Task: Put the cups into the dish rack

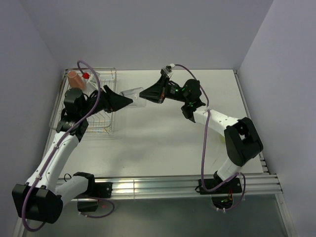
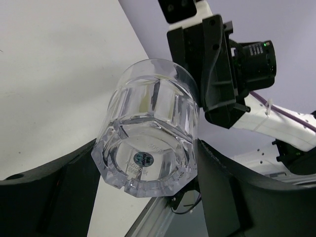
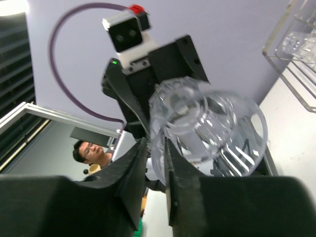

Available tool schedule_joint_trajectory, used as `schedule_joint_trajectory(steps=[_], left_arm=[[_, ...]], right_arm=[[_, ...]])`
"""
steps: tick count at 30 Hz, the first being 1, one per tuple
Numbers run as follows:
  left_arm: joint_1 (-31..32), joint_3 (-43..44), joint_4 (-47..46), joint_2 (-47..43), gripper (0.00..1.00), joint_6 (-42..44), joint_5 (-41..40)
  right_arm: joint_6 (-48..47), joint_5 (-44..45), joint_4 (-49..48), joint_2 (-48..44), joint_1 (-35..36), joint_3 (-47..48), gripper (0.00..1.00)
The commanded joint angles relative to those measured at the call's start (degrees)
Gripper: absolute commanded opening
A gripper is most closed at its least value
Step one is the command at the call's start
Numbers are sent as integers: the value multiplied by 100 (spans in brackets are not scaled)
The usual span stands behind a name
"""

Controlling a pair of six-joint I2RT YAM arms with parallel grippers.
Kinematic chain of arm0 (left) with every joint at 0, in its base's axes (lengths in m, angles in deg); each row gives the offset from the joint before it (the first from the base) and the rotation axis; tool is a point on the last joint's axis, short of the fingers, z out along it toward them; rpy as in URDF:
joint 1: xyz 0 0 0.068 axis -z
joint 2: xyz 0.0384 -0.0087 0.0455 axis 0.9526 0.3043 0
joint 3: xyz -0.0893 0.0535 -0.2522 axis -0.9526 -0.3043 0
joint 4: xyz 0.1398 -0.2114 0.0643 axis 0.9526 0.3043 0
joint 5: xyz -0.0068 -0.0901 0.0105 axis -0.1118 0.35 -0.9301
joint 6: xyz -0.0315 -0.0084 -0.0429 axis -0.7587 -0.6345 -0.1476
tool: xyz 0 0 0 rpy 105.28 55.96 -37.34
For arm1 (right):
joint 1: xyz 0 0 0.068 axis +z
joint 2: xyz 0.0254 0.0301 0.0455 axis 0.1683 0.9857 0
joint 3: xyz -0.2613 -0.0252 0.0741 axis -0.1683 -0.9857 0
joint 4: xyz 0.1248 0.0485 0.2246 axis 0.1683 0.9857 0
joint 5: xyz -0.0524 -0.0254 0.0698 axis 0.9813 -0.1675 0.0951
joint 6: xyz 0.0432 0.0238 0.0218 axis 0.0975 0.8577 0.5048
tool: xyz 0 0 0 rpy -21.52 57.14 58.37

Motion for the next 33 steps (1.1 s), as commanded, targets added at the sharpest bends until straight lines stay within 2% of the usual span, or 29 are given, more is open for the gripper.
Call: schedule_joint_trajectory(steps=[1,5,10,18,22,24,26,30,33], left_arm=[[-19,566,65,34,0,299,-270],[-133,812,398,96,0,413,-314],[-291,1023,689,166,0,545,-367],[-599,1339,1041,298,0,721,-507],[-678,1787,1663,560,0,975,-1279],[-705,2329,2041,780,0,1151,-2244],[-740,2813,2436,1184,0,1300,-3200],[-810,3553,2834,2184,0,1442,-4415],[-977,4203,2975,2948,0,1416,-4743]], right_arm=[[-342,-67,174,-193,21,123,29],[-790,12,929,-281,-23,361,37],[-949,126,1256,-404,-154,475,40],[-1626,793,2503,-869,-541,467,43],[-2414,1231,3416,-1107,-734,554,43],[-2785,1531,4233,-1230,-796,694,43],[-3312,1997,4978,-1283,-814,817,43],[-4016,2823,5966,-1397,-814,1055,43],[-4385,3421,6371,-1459,-814,1047,43]])
